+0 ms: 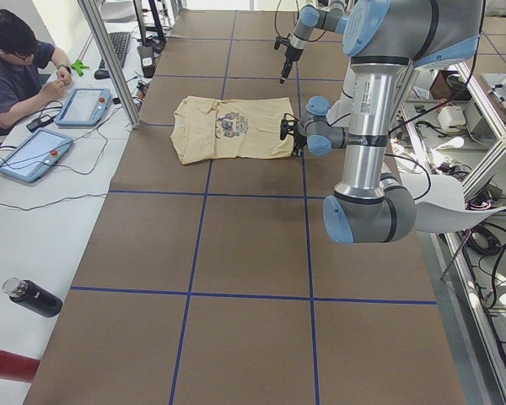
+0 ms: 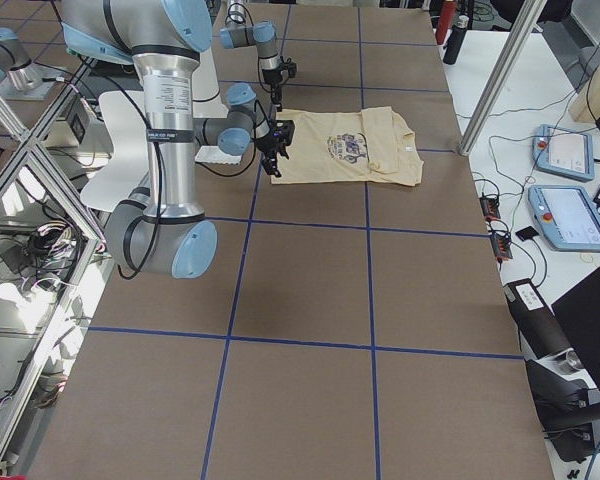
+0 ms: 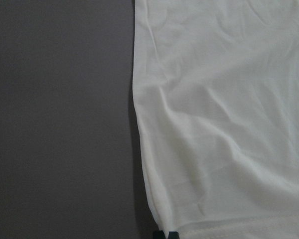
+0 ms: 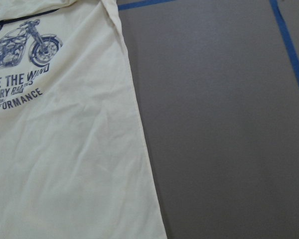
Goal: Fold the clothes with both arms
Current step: 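Grasp the hem corners with the left and right grippers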
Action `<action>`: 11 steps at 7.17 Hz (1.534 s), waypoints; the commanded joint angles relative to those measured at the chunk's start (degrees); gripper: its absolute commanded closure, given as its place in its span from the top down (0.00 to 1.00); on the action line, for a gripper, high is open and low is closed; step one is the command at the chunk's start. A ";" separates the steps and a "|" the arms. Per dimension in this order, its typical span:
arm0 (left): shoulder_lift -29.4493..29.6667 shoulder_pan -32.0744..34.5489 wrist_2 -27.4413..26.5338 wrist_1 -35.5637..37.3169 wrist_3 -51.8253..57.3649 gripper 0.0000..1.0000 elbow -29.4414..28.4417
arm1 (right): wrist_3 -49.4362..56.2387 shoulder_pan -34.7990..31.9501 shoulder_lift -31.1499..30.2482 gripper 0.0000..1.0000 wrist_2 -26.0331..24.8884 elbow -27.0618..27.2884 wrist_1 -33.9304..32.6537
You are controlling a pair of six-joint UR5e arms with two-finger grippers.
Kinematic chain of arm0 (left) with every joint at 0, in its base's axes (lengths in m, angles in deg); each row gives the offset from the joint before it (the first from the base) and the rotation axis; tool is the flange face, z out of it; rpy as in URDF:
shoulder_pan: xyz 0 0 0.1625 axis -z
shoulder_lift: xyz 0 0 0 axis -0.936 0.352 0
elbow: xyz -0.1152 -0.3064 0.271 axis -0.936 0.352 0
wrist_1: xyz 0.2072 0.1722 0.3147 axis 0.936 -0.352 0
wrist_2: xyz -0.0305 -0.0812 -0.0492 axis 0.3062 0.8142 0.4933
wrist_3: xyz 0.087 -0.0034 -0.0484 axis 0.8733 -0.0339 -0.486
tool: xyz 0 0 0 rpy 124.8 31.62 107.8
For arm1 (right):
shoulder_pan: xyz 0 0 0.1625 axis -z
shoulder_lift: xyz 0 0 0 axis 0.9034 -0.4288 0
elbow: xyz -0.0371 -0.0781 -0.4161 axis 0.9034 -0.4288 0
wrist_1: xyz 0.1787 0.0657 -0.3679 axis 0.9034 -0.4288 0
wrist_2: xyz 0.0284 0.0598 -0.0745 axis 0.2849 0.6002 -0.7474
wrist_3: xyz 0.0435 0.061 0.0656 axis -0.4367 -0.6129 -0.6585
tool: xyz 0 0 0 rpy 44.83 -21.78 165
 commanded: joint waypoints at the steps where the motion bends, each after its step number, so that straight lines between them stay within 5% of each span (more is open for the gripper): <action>1: 0.03 0.00 0.10 -0.04 -0.09 0.00 0.35 | -0.65 4.38 1.86 0.83 -5.40 -2.71 -0.07; 2: -0.06 -0.09 0.18 -0.04 -0.09 0.00 0.62 | -0.65 5.35 2.04 0.61 -5.94 -4.19 0.10; 3: -0.06 -0.09 0.18 -0.04 -0.09 0.00 0.62 | -0.65 5.62 3.95 0.53 -5.94 -6.47 0.10; 6: -0.15 -0.09 0.18 -0.04 -0.09 0.00 0.88 | -0.56 5.62 4.59 0.43 -6.56 -9.04 -0.07; 11: -0.15 -0.09 0.18 -0.04 -0.09 0.00 1.15 | -0.56 5.54 4.32 0.43 -7.26 -10.62 -0.25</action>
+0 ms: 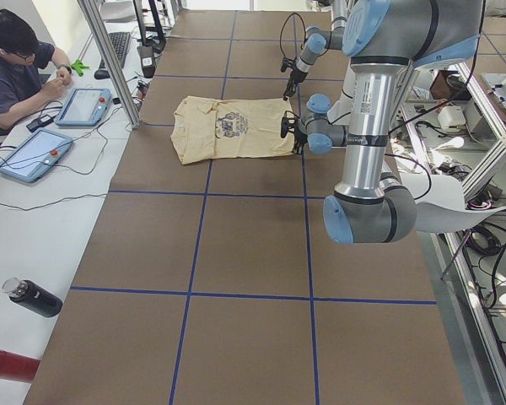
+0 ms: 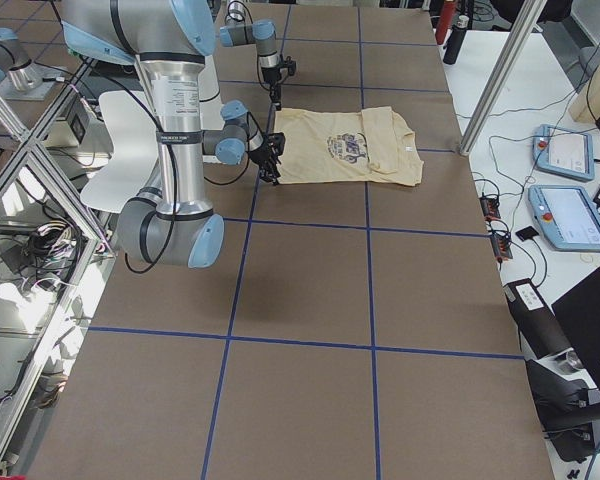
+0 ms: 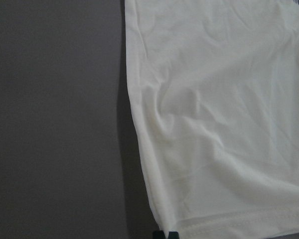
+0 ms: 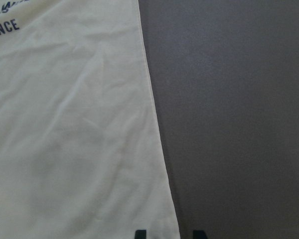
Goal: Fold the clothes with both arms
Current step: 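Grasp the hem corners with the left and right grippers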
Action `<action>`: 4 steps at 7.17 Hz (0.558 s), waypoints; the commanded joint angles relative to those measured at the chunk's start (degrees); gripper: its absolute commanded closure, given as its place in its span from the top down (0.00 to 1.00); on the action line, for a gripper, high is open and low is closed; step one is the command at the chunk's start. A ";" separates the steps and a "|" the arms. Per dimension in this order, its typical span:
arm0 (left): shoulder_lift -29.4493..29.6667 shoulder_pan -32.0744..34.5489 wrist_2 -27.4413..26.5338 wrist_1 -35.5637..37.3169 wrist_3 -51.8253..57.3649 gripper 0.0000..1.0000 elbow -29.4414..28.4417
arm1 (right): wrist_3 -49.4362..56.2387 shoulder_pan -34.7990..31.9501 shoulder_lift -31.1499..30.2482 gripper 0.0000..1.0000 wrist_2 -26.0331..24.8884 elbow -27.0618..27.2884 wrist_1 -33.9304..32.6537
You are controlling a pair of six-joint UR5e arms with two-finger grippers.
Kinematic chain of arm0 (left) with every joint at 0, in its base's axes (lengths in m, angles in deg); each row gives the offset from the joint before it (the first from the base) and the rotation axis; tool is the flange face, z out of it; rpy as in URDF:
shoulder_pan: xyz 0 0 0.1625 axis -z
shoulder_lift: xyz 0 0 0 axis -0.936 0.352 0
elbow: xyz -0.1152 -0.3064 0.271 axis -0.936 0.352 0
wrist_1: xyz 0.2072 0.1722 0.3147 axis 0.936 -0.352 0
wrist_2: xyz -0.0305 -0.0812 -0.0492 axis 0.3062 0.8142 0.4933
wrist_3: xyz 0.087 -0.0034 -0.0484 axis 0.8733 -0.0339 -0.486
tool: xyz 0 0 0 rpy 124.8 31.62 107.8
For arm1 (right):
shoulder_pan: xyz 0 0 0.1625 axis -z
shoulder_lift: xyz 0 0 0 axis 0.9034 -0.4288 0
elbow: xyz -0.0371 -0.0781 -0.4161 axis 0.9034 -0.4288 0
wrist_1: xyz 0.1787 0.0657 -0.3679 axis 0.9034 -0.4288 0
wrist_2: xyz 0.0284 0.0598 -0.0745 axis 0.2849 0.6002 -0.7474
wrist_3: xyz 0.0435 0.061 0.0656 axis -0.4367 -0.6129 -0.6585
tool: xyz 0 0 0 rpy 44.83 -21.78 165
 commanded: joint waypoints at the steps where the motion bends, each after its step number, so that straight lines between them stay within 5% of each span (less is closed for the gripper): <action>1: -0.09 0.00 0.00 0.00 0.00 0.00 0.30 | -0.01 0.03 0.21 0.42 -0.48 -0.54 -0.04; 3: -0.09 0.00 0.00 0.00 0.00 0.00 0.39 | -0.10 0.03 0.47 0.00 -0.66 -0.45 -0.04; 4: -0.09 0.09 0.00 0.00 0.00 0.00 0.39 | -0.10 0.03 0.48 0.00 -0.66 -0.28 -0.04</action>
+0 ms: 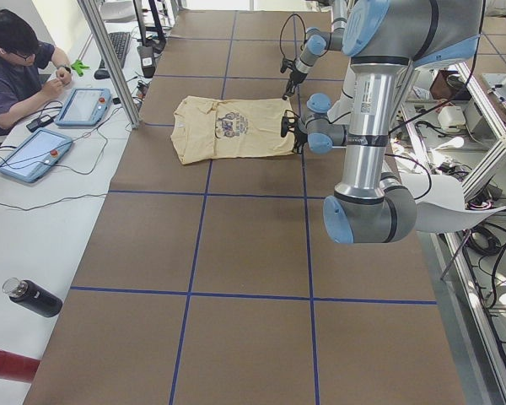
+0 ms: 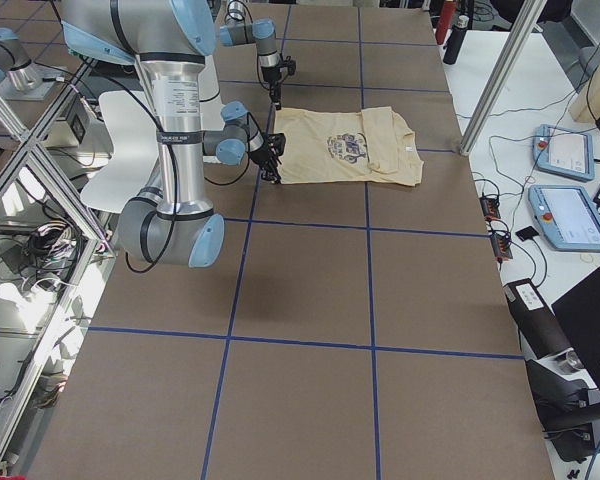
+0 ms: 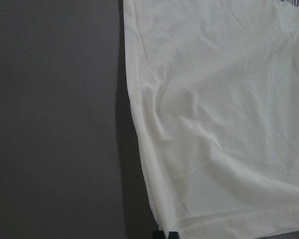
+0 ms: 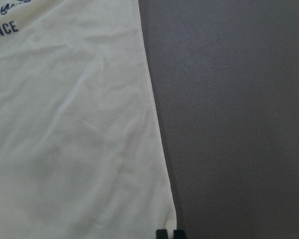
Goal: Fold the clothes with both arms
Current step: 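Lift the hem with both grippers and fold it toward the collar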
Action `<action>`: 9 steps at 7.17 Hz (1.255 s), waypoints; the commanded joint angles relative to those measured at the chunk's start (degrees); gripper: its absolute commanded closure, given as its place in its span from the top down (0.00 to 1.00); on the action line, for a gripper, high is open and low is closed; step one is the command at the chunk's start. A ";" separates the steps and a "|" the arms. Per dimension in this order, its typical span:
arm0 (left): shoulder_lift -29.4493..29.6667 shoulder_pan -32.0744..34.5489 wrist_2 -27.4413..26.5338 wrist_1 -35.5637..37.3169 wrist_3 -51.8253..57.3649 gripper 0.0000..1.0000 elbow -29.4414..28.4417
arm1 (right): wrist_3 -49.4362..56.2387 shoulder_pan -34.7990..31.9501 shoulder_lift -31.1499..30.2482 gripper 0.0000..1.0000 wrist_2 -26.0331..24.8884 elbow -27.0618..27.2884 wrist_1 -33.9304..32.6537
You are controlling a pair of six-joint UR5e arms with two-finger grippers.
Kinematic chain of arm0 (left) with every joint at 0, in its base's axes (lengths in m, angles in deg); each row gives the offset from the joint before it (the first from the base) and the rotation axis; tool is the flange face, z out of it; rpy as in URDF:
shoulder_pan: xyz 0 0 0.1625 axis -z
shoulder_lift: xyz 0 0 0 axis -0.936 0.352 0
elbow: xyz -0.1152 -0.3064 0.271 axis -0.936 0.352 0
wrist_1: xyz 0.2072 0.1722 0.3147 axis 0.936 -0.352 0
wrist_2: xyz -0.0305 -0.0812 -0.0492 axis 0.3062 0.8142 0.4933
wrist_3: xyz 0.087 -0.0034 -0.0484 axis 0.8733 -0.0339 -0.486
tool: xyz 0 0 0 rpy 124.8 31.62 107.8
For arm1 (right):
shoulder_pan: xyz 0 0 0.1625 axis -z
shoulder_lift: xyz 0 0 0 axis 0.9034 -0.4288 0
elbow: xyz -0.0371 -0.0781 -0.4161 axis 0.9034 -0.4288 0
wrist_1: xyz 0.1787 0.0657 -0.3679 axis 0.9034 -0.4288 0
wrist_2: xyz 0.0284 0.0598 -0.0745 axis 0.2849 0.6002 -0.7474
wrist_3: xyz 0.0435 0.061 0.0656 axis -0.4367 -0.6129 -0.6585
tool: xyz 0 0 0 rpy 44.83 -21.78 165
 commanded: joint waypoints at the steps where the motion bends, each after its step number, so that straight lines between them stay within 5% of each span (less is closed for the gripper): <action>1: 0.00 0.08 0.00 0.00 0.00 0.00 0.12 | -0.03 -0.08 0.15 0.00 -0.03 0.51 0.00; 2: -0.09 0.08 0.09 0.09 0.00 0.00 0.73 | -0.03 -0.35 0.06 0.00 0.05 1.12 0.00; 4: -0.62 0.17 1.04 4.35 0.44 0.00 7.02 | 0.06 -0.61 -3.51 0.00 0.75 10.73 -2.87; 7: -0.36 -0.62 9.38 24.54 0.62 0.00 29.49 | -1.42 3.14 -3.63 0.00 6.90 29.44 -19.80; 9: 0.17 -1.59 9.67 27.51 0.61 0.00 30.64 | -2.05 2.91 -0.92 0.00 7.61 34.17 -26.62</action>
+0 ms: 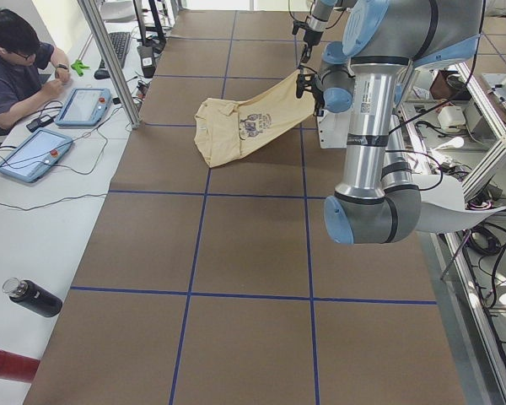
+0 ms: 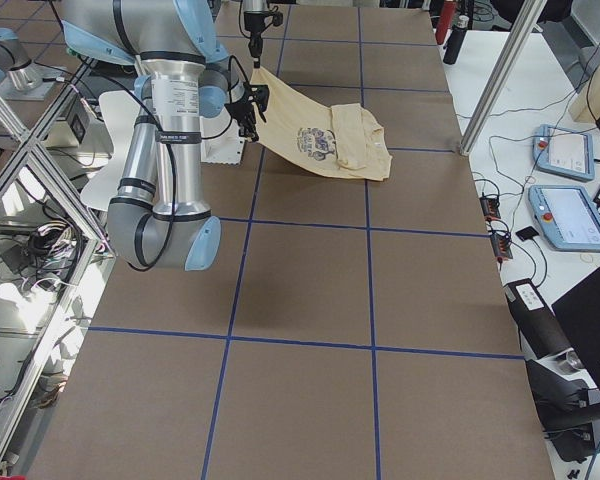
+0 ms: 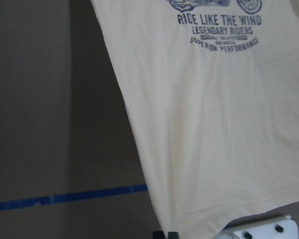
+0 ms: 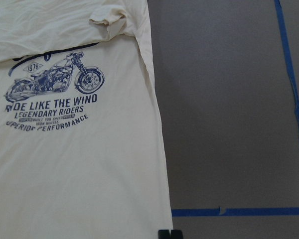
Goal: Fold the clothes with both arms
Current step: 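Lift the hem with both grippers and fold it toward the collar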
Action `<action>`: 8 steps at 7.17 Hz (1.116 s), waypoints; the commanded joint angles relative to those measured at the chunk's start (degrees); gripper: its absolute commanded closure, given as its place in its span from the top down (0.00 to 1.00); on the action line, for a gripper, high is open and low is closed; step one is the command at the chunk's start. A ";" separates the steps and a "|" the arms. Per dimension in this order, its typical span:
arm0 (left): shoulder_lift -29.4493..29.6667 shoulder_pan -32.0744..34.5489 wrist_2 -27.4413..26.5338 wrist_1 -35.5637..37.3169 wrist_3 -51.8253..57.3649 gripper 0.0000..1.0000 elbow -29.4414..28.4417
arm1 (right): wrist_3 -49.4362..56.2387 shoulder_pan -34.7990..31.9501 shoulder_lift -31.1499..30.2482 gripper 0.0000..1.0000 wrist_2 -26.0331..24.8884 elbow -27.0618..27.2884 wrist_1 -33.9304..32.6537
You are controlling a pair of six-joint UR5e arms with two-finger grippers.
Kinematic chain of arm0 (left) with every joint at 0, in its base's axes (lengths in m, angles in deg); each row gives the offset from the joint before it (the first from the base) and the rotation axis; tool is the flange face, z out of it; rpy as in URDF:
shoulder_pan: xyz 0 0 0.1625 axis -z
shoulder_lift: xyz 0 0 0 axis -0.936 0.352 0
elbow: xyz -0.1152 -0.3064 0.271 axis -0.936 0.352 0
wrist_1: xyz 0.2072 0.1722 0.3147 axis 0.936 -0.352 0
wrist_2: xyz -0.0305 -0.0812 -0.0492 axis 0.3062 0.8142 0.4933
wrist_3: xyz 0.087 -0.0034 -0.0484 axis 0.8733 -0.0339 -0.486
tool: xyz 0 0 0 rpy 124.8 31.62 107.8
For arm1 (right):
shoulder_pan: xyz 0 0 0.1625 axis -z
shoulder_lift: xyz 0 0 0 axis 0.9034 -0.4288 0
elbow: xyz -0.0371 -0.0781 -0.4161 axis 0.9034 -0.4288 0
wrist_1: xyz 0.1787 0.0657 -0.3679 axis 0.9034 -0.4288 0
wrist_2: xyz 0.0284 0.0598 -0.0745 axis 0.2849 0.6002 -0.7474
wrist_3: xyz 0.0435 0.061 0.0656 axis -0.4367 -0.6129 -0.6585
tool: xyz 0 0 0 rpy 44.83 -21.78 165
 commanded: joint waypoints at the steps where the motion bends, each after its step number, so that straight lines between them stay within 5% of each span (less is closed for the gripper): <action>1: 1.06 0.83 0.08 2.21 0.04 0.00 -1.79 | -0.29 -1.67 4.31 0.00 0.39 0.04 -3.67; 3: 8.32 9.23 -0.19 2.29 3.97 0.00 -12.13 | 0.76 -12.27 17.03 0.00 1.52 -14.25 -3.32; 6: 12.92 25.15 0.34 2.38 16.01 0.00 -15.79 | 7.42 -27.74 21.10 0.00 8.10 -17.20 -2.96; 8: 16.33 28.52 -0.36 2.21 16.56 0.00 -22.33 | 7.97 -32.00 27.68 0.00 9.44 -28.23 0.09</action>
